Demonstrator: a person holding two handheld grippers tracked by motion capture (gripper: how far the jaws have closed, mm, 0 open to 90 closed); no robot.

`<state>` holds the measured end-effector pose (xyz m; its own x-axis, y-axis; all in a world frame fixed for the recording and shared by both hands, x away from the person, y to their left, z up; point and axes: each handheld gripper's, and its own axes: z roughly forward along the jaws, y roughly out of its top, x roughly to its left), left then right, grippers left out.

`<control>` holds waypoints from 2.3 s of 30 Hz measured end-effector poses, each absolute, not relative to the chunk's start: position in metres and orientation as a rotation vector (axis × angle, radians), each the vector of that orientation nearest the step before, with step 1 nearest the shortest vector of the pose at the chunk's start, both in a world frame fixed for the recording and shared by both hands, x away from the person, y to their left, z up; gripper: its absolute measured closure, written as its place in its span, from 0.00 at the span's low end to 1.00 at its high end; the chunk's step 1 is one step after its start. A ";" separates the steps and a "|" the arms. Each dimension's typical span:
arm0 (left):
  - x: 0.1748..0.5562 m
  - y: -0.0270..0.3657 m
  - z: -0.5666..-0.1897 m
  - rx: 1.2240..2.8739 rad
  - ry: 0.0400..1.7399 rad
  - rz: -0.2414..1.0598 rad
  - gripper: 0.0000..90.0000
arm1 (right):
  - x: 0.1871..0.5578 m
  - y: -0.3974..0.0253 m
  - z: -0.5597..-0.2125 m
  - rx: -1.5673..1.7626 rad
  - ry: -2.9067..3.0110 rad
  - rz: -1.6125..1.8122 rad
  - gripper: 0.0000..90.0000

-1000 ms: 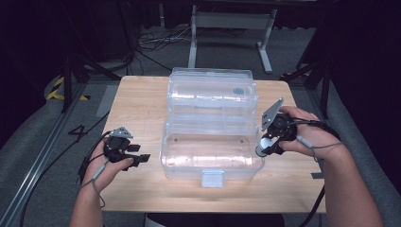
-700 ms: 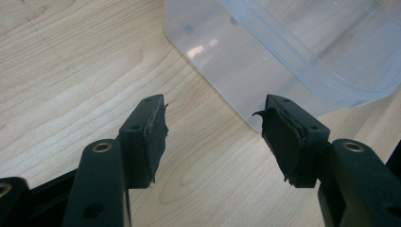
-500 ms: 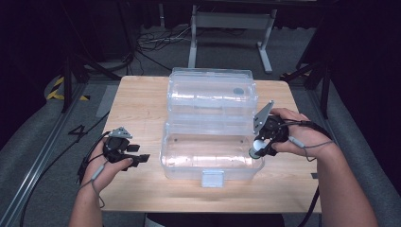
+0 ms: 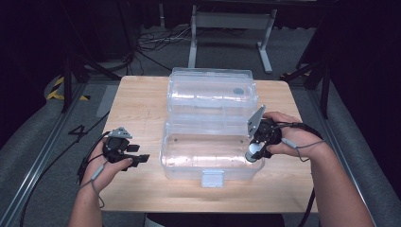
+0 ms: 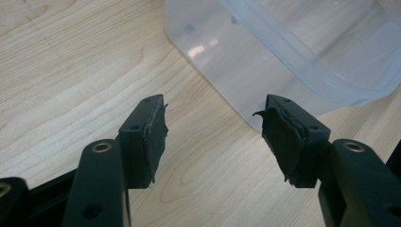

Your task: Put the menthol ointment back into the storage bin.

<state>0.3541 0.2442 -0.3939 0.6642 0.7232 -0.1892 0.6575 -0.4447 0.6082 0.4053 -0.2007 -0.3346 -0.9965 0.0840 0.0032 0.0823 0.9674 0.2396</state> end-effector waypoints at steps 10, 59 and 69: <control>0.354 0.244 -0.394 2.214 1.063 0.126 0.46 | 0.409 -0.198 -0.349 0.134 3.124 0.356 0.56; 0.355 0.246 -0.397 2.219 1.066 0.120 0.45 | 0.414 -0.188 -0.398 0.196 3.181 0.211 0.56; 0.355 0.246 -0.398 2.226 1.066 0.111 0.44 | 0.414 -0.187 -0.400 0.183 3.182 0.194 0.56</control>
